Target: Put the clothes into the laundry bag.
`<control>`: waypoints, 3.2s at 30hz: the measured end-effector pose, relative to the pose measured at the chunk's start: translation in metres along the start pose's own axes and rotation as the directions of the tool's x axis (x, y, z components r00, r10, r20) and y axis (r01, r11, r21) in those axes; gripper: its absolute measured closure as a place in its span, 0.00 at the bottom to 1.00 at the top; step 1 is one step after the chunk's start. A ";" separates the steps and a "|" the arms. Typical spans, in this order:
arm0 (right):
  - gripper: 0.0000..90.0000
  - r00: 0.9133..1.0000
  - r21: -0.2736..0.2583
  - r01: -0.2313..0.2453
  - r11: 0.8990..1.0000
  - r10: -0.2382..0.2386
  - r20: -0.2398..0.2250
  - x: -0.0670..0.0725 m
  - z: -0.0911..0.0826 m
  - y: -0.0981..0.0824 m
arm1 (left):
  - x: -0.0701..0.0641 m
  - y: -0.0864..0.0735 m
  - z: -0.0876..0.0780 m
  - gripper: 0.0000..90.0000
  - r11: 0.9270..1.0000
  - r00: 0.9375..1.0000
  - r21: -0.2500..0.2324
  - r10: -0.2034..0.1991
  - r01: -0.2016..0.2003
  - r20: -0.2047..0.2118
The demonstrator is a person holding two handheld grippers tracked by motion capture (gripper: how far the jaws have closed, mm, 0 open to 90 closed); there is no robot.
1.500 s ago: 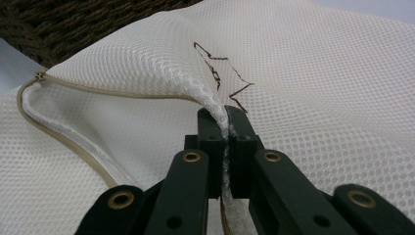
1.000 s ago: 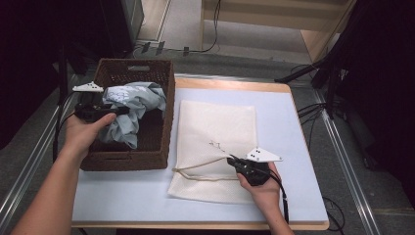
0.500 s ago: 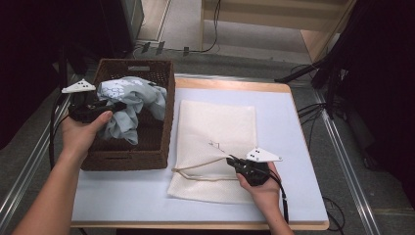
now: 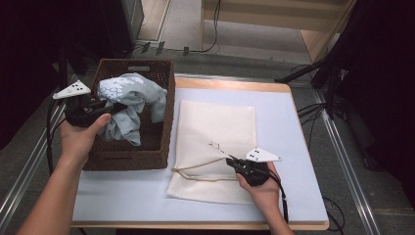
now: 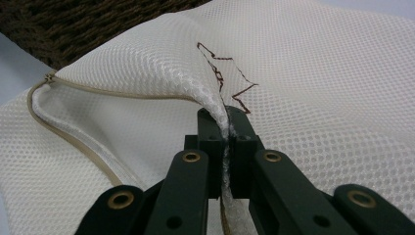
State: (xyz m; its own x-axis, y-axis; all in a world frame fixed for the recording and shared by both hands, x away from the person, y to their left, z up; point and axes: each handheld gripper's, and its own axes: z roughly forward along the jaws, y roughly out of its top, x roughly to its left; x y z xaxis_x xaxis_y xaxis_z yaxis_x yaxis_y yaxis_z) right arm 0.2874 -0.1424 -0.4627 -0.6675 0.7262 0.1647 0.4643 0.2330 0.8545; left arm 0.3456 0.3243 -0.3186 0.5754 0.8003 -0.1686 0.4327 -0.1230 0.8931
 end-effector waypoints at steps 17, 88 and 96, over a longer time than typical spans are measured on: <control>0.98 1.000 0.010 -0.008 1.000 0.007 0.018 0.000 0.002 0.000 | -0.064 -0.012 -0.012 0.81 0.997 0.988 -0.063 0.064 -0.055 0.143; 0.97 0.995 -0.027 -0.048 0.998 0.050 0.083 -0.010 -0.005 0.003 | -0.177 -0.106 0.087 0.26 0.995 0.934 0.096 -0.018 -0.017 0.356; 0.97 0.997 -0.030 -0.032 0.999 0.034 0.065 -0.008 -0.005 0.004 | -0.183 -0.115 0.105 0.34 0.986 0.949 0.154 0.019 -0.070 0.315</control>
State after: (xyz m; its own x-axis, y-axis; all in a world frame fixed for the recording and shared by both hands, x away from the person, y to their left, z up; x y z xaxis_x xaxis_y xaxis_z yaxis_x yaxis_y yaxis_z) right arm 0.2918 -0.1509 -0.4580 -0.6119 0.7744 0.1612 0.4678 0.1899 0.8632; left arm 0.2634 0.1307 -0.4347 0.7727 0.5722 -0.2749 0.4928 -0.2679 0.8279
